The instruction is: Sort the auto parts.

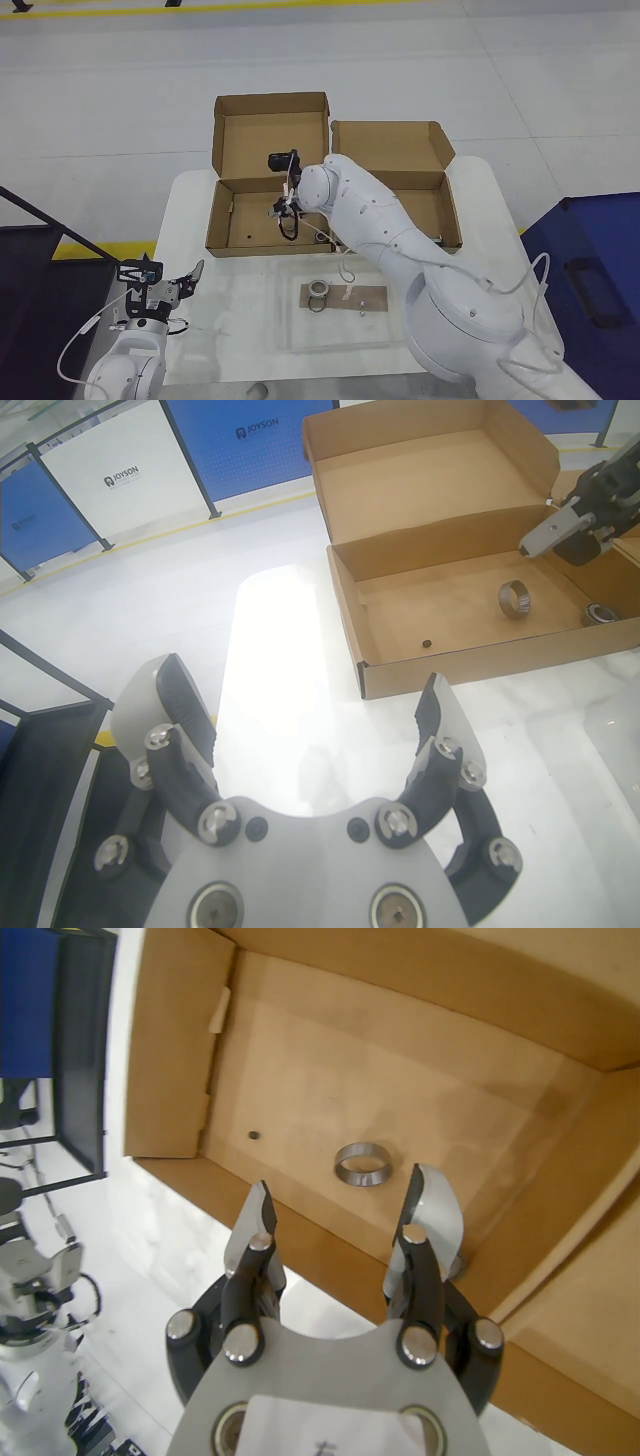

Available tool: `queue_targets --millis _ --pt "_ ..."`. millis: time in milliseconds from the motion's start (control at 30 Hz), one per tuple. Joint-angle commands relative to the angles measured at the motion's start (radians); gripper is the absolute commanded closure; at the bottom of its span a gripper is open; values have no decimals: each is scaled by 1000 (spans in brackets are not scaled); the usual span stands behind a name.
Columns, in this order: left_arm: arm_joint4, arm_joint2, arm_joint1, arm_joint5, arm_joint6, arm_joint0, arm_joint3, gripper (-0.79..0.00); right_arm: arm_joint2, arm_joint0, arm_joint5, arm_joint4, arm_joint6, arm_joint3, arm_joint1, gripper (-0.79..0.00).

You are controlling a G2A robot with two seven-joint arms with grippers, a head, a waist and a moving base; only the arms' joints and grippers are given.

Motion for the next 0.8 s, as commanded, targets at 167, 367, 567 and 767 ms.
queue_targets --millis 167,367,567,767 --pt "0 0 0 0 0 0 0 -785 119 2 -298 213 139 6 22 0" --pt "0 0 0 0 0 0 0 -785 186 8 -410 316 303 -4 51 0" --pt "0 0 0 0 0 0 0 -785 199 -16 -381 313 405 -64 64 0" --pt "0 0 0 0 0 0 0 -785 206 -49 -426 310 500 -176 83 0"
